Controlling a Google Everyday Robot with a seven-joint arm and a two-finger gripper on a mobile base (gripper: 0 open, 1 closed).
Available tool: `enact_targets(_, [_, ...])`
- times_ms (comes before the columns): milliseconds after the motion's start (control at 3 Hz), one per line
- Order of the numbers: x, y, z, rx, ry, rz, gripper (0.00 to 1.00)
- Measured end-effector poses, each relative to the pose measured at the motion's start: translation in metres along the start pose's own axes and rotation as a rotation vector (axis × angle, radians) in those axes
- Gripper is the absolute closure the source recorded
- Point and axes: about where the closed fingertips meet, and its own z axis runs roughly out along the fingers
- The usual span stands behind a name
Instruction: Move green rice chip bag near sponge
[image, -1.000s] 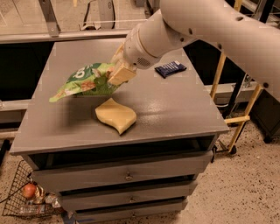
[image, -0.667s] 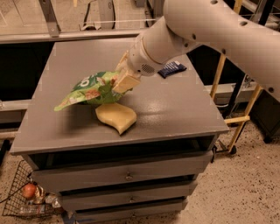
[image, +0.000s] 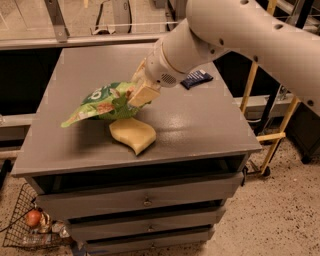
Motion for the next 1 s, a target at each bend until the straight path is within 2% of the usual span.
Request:
enact_targets(667, [-0.0033, 0.0017, -0.0002, -0.001, 0.0, -0.006, 0.14])
enact_targets(1000, [-0.005, 0.0025, -0.0003, -0.002, 0.0, -0.009, 0.0])
